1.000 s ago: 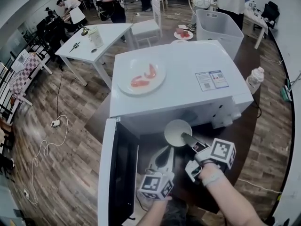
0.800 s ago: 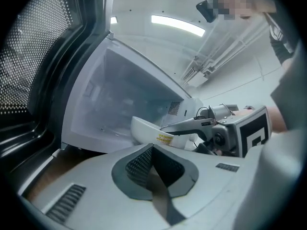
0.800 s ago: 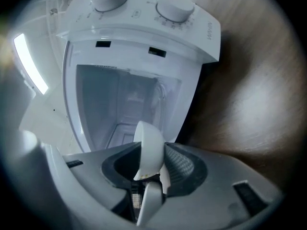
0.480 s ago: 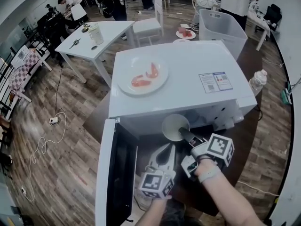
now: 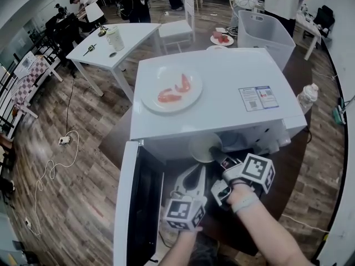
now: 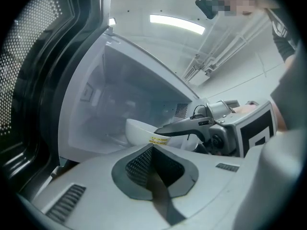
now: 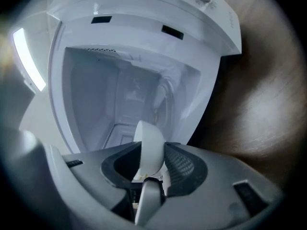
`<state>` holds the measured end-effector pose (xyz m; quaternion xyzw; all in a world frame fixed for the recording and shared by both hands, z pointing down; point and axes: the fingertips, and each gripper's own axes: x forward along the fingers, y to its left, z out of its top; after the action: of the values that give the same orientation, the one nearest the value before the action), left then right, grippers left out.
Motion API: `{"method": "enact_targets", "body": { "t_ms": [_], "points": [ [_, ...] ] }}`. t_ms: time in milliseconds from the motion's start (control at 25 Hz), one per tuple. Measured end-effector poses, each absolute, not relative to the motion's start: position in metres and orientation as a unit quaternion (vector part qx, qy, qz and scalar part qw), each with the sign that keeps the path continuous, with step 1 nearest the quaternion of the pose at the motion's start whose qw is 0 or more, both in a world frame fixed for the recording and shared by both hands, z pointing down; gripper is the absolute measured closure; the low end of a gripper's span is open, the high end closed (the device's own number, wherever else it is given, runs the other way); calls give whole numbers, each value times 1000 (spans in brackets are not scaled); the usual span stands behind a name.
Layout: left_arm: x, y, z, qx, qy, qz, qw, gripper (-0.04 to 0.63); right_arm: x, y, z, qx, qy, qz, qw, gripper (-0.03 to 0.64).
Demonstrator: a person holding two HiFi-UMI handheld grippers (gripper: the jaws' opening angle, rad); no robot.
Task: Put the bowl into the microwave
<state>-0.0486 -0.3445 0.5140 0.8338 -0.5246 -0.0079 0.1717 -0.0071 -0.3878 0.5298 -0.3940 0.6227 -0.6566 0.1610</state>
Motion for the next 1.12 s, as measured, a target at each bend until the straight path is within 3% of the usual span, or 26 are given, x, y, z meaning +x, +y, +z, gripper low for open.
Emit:
{"method": "enact_targets", "body": {
  "t_ms": [560,1120],
  "points": [
    [-52,-357,515,829,-529,-9,182,583,-8,-390,519,-373,681,-617,130,425],
    [-58,-365,517,815,-542,-20,204,583,-13,-373,513,-337,788,-515,17,387]
  ]
}}
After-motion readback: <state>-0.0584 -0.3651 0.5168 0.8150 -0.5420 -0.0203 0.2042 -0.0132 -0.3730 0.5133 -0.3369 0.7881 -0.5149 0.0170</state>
